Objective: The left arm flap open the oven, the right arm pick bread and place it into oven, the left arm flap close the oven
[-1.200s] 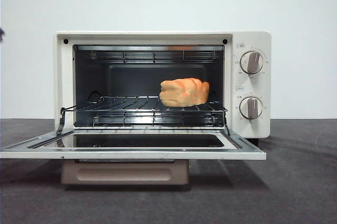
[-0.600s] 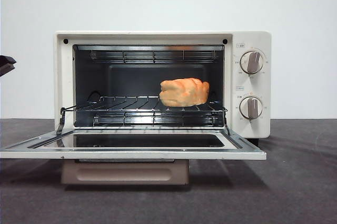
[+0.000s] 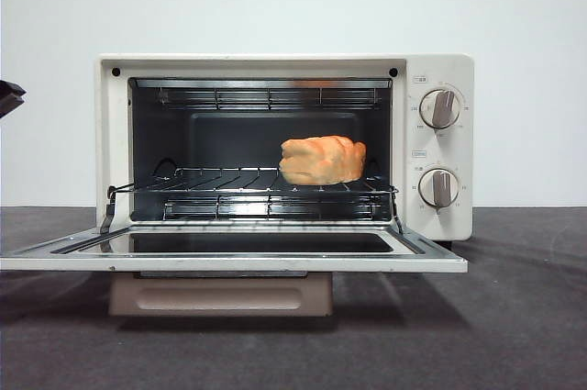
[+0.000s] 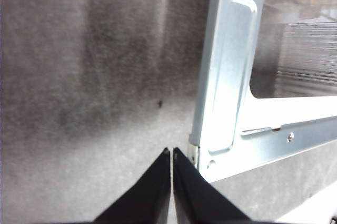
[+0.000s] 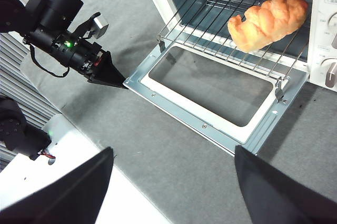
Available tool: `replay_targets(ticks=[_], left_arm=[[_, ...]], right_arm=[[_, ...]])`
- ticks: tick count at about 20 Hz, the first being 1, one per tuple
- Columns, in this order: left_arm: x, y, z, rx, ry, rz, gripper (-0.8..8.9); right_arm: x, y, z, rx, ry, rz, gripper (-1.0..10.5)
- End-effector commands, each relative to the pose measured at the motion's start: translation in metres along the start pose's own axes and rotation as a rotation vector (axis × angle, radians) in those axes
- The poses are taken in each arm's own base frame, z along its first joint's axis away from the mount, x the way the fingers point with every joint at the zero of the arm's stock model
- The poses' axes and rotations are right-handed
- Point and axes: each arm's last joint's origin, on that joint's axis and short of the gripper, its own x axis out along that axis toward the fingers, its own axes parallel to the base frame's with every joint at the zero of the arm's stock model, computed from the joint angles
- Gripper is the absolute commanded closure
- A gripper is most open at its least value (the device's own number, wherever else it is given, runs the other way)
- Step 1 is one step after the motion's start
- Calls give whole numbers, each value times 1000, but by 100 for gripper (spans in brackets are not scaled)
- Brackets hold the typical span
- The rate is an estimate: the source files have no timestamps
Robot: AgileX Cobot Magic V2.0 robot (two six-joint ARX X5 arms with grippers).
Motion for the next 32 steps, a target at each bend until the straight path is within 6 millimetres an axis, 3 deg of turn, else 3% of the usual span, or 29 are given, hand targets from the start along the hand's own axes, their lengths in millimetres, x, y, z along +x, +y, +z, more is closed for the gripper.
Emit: replay_targets(ticks=[1,9,21,26,32], left_arm=[[2,-4,2,30,23,-99,799],[-3,-13,7,36,6,-247,799],[-63,-70,62,123,-454,-531,798],[-75,-79,53,170,-397,-630,798],[-121,-101,9,382,-454,-724,798]], right_arm=[[-3,3,4,4,-20,9,591],[-3,3,4,32,-19,11,591],[-3,3,4,40,-22,12,591],[-3,3,4,39,-24,6,591],[-3,1,5,35,-40,-35,591]])
